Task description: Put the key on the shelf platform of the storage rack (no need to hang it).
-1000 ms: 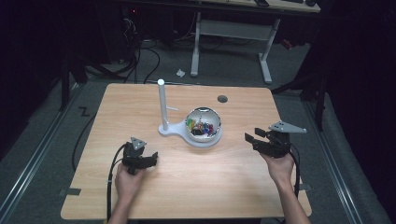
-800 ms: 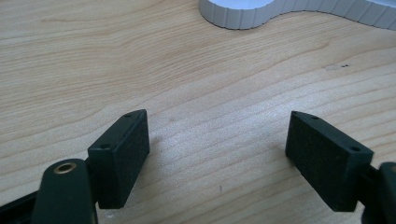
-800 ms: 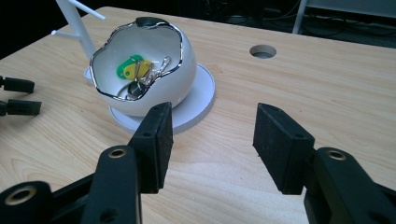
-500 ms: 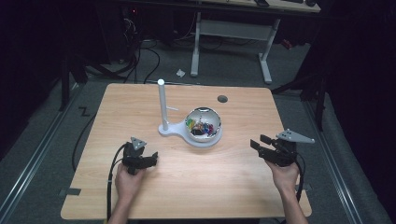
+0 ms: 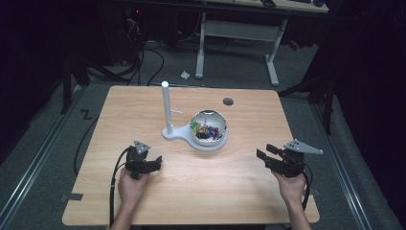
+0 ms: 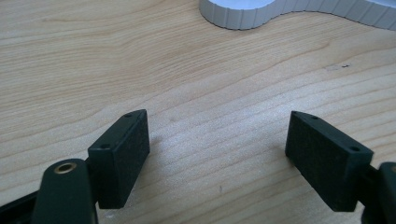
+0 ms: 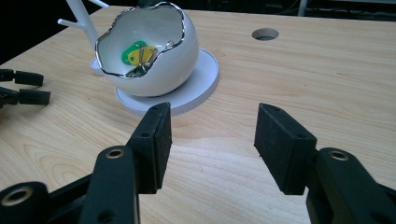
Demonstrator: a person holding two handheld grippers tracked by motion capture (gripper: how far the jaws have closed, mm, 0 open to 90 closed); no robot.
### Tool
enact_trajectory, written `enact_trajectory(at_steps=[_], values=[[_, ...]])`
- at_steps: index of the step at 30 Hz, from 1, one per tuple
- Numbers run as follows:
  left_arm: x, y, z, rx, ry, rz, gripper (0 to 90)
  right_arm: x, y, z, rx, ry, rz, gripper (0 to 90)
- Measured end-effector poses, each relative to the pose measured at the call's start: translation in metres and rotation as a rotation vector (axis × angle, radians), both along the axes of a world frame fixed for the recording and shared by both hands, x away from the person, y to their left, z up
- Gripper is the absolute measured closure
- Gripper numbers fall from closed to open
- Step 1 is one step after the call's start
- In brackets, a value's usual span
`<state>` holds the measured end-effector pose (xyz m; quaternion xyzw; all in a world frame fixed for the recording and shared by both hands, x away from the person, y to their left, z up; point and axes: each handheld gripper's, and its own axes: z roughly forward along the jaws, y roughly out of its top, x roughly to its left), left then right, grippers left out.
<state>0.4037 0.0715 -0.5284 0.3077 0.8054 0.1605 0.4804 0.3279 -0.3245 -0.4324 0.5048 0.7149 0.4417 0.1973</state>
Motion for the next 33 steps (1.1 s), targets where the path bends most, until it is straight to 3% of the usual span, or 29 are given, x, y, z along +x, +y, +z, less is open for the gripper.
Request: enact_trajectory(at_steps=[33], values=[[0.000, 0.000, 0.000, -0.004, 0.003, 0.004, 22.1, 0.000, 0.015, -0.041, 0.005, 0.048, -0.005, 45.7]])
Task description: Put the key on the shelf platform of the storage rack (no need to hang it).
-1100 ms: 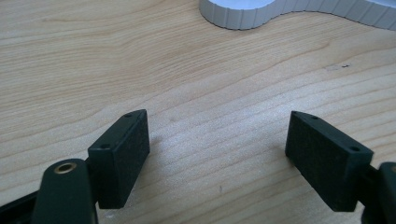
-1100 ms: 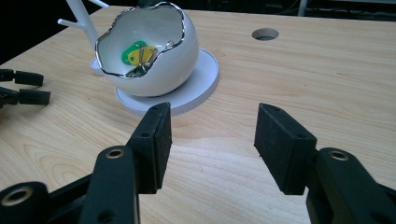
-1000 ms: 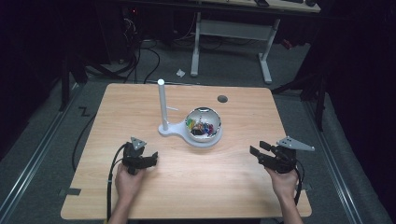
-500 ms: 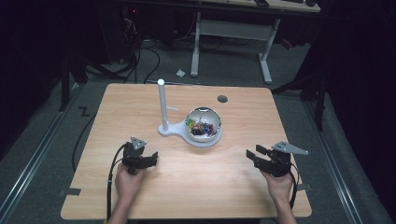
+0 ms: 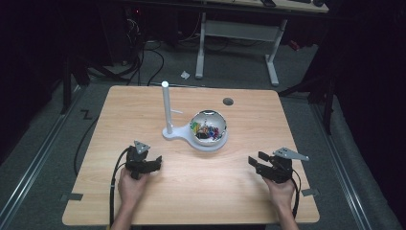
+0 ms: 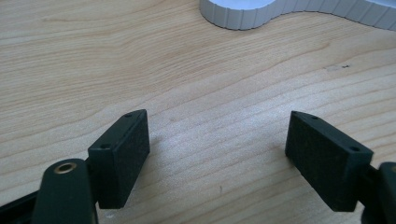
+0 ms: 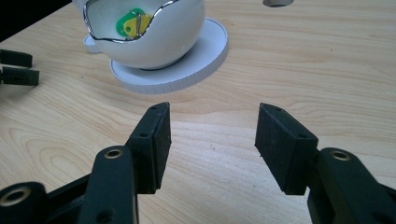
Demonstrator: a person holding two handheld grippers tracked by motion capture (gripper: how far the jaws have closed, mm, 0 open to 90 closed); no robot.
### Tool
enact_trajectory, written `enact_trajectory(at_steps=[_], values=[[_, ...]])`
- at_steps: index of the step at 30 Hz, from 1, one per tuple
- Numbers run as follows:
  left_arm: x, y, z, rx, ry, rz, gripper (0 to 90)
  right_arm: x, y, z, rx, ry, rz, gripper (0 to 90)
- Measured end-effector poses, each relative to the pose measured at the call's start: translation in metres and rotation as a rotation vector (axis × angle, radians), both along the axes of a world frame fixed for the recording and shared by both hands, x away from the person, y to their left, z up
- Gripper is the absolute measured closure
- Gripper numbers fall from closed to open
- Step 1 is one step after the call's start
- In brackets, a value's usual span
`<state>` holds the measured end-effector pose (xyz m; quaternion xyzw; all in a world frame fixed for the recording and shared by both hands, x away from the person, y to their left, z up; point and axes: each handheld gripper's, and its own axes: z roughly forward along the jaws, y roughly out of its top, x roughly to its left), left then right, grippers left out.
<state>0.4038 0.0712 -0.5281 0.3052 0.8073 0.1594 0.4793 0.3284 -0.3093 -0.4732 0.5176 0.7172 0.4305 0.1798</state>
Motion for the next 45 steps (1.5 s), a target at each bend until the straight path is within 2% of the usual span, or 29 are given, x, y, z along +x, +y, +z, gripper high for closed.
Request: enact_trajectory(at_steps=[33, 45], values=[[0.000, 0.000, 0.000, -0.001, 0.000, 0.000, 22.1, 0.010, 0.008, -0.033, -0.045, 0.049, -0.027, 44.2], [0.000, 0.000, 0.000, 0.000, 0.000, 0.000, 22.1, 0.016, 0.013, -0.042, -0.101, 0.063, -0.035, 43.6]])
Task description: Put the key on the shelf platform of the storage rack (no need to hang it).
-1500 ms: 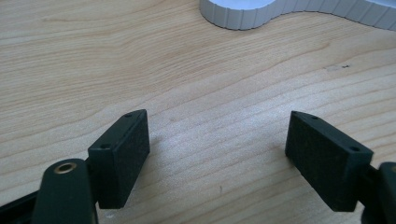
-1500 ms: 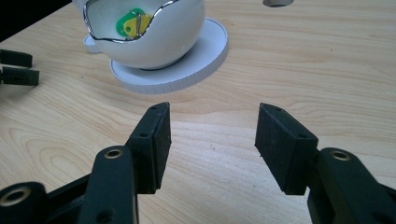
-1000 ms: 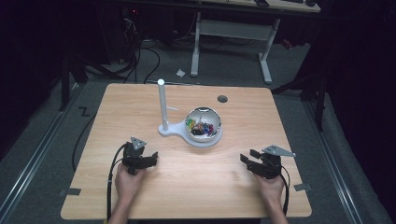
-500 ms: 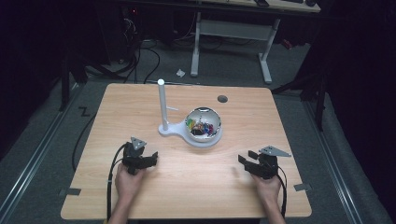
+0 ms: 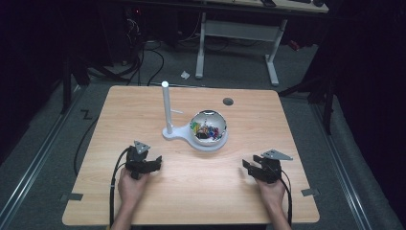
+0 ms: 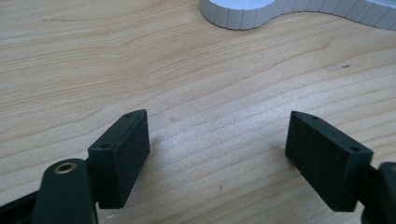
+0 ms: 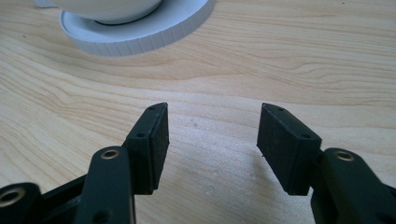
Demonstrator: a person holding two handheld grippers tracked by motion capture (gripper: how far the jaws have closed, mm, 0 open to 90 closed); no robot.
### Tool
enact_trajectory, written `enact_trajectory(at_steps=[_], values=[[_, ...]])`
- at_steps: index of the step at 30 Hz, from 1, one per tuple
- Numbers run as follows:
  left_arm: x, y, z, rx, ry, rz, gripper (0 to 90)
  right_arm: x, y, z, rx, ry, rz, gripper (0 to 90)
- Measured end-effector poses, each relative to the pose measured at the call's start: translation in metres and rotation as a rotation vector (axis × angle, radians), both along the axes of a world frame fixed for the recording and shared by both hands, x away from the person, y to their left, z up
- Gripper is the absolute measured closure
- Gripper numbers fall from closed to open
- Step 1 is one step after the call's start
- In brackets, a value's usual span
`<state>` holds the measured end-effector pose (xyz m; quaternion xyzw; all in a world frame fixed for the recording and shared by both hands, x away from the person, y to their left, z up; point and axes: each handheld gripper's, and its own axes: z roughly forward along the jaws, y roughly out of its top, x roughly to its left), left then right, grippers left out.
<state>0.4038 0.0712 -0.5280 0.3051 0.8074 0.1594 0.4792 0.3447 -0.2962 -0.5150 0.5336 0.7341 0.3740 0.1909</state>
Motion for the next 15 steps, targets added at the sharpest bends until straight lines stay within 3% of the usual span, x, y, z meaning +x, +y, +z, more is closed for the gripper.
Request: enact_trajectory(at_steps=[15], values=[[0.0001, 0.0002, -0.0003, 0.004, -0.005, -0.003, 22.1, 0.0055, 0.0046, -0.0033, -0.084, 0.048, -0.010, 41.1]])
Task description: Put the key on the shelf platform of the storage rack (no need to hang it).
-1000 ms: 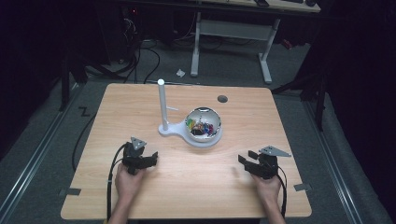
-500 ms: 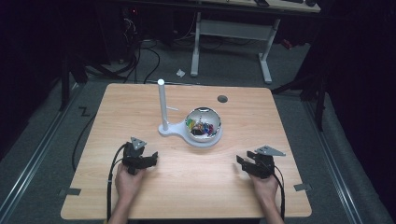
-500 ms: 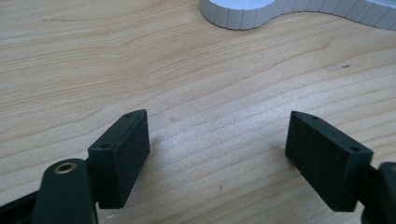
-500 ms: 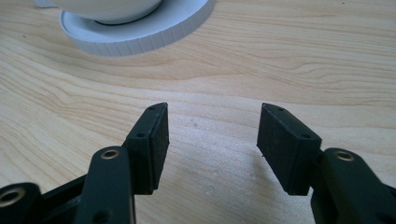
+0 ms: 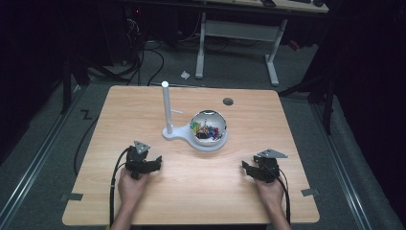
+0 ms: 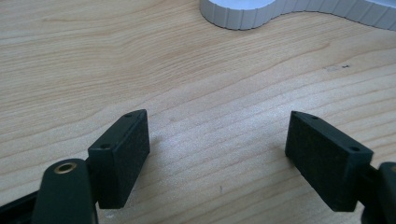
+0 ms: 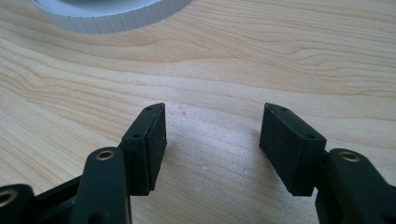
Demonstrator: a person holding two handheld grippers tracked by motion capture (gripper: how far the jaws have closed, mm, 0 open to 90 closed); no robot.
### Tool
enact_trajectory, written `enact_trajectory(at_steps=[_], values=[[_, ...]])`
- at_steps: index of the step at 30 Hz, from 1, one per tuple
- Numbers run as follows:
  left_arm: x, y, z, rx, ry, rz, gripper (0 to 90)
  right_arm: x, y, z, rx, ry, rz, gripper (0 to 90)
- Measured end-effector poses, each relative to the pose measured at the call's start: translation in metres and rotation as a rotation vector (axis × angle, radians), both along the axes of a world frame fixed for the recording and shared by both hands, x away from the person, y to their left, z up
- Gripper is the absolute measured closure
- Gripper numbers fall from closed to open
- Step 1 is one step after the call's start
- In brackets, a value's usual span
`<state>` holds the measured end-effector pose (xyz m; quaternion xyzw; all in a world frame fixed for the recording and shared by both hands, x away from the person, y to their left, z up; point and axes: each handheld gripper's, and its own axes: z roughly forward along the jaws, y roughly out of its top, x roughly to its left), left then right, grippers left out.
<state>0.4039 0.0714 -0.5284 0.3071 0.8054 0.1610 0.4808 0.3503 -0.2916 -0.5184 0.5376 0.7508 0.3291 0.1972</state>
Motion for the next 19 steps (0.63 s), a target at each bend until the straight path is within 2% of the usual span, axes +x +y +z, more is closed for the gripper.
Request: enact_trajectory(at_steps=[3, 5, 19], values=[[0.0000, 0.0000, 0.0000, -0.001, 0.000, 0.000, 22.1, -0.0005, 0.0028, -0.0002, -0.029, -0.006, 0.003, 40.5], [0.0000, -0.0004, 0.0004, -0.007, 0.005, 0.006, 22.1, -0.0012, 0.0066, -0.0004, -0.069, -0.012, 0.012, 39.9], [-0.0001, -0.0002, 0.0003, -0.005, 0.005, 0.004, 22.2, -0.0011, 0.0067, -0.0004, -0.064, -0.010, 0.012, 39.4]])
